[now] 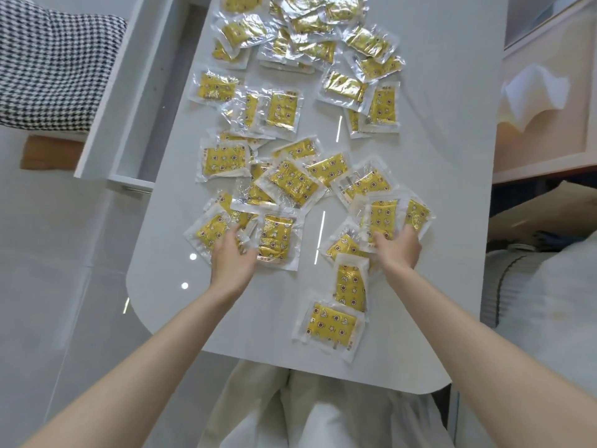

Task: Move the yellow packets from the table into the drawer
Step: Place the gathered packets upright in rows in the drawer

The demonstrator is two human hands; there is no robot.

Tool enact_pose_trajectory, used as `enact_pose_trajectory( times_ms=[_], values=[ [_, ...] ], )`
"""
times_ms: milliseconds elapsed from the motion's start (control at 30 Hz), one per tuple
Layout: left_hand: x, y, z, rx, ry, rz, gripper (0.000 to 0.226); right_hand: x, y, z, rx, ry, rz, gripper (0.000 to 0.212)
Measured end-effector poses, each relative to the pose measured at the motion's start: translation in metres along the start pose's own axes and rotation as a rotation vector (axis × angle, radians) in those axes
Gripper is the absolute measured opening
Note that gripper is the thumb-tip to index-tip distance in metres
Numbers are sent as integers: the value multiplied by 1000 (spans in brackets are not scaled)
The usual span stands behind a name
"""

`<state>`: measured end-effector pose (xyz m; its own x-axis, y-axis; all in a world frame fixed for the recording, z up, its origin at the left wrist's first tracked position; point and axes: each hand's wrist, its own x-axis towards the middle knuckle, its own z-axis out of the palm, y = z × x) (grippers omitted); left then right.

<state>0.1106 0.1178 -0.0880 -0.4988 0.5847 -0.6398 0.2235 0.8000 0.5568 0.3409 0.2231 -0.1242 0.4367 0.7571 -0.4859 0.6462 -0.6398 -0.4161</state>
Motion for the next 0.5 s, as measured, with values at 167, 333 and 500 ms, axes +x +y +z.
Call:
enact_pose_trajectory(
  times_ms=[167, 333, 500],
  values=[
    [21, -3, 2, -176, 242, -341, 75, -31, -15, -6, 243, -174, -131, 21],
    [34, -14, 5, -221, 363, -433, 83, -65, -23, 19, 270, -453, -116, 53],
    [43, -17, 10, -267, 447, -458, 102, -86, -30, 64, 244, -498, -34, 39]
  ],
)
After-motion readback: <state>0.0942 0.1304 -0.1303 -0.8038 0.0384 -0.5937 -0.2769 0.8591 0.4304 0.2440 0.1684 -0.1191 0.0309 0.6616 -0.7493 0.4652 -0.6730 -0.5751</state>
